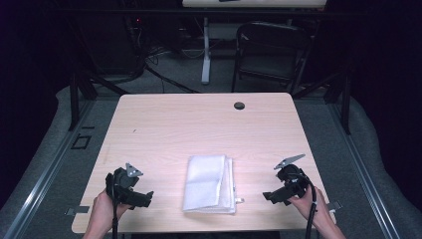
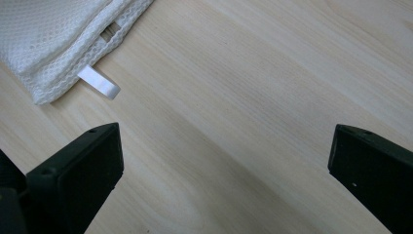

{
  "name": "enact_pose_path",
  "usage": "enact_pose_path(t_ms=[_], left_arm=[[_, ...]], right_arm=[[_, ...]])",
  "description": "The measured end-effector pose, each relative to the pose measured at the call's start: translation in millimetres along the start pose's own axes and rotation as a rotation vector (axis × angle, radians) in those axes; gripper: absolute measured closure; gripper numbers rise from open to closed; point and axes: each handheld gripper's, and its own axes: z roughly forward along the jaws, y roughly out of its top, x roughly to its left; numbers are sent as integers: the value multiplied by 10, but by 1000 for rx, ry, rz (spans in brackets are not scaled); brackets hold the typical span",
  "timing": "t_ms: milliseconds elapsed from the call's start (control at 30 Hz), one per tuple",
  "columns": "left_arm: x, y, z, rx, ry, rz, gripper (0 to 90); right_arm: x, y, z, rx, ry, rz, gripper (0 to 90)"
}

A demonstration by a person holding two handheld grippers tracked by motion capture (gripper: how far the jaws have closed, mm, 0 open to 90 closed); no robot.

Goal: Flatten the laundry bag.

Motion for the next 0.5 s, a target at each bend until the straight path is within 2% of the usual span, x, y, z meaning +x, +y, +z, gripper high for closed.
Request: enact_pose_path(t_ms=[167, 200, 267, 400, 500], left_arm=[[-14, 18, -32, -21, -27, -3, 1], [-23, 23, -35, -24, -30, -2, 1], [-47, 38, -44, -27, -35, 6, 1], [-101, 61, -58, -29, -41, 23, 1], [-132, 84, -67, -20, -61, 32, 1]], right_arm=[[9, -6, -12, -4, 6, 6, 0], [16, -7, -10, -5, -4, 5, 0], [30, -4, -5, -2, 8, 1, 0], [44, 1, -5, 6, 3, 2, 0], [44, 5, -2, 8, 2, -3, 0]])
